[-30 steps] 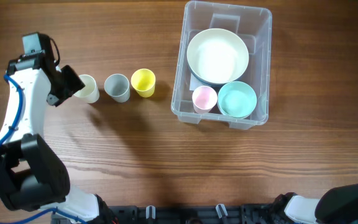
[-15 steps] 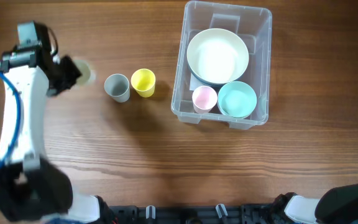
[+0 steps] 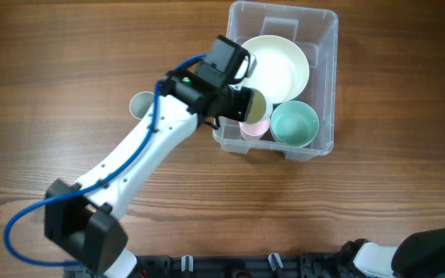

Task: Pack container
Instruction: 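Grasp the cream cup with the left gripper and drop it in the bin, then grasp the grey cup with the left gripper and place it in the bin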

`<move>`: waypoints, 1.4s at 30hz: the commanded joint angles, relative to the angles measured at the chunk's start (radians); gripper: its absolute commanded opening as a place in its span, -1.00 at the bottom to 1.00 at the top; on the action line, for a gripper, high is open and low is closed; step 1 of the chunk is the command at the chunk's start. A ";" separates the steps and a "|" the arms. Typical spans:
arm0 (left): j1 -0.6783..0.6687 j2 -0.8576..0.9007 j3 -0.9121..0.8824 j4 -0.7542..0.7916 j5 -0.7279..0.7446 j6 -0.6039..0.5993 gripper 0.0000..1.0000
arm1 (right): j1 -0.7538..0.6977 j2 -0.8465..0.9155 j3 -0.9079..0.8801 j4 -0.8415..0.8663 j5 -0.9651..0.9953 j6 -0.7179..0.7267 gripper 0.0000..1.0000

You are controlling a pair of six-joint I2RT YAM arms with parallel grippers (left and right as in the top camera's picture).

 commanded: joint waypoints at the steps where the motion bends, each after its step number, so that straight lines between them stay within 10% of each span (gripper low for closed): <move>1: -0.007 0.033 -0.002 -0.004 -0.010 0.020 -0.42 | 0.000 0.008 0.006 0.005 0.007 0.002 0.99; 3: -0.005 0.033 -0.001 0.024 -0.048 0.020 0.56 | 0.000 0.008 0.006 0.005 0.007 0.002 0.99; 6: 0.006 -0.006 0.022 0.008 -0.098 0.019 0.35 | 0.000 0.008 0.006 0.005 0.007 0.002 1.00; 13: 0.332 -0.125 0.041 -0.201 -0.203 -0.064 0.91 | 0.000 0.008 0.006 0.005 0.007 0.001 1.00; 17: 0.583 -0.058 -0.005 -0.216 -0.002 -0.064 0.46 | 0.000 0.008 0.006 0.005 0.007 0.002 0.99; 25: 0.687 0.143 -0.095 -0.153 0.054 -0.059 0.26 | 0.000 0.008 0.006 0.005 0.007 0.002 0.99; 32: 0.689 0.215 -0.096 -0.163 0.026 -0.060 -0.92 | 0.000 0.008 0.006 0.005 0.007 0.002 1.00; 42: 0.657 -0.087 0.066 -0.273 0.040 -0.077 -0.92 | 0.000 0.008 0.006 0.005 0.007 0.001 0.99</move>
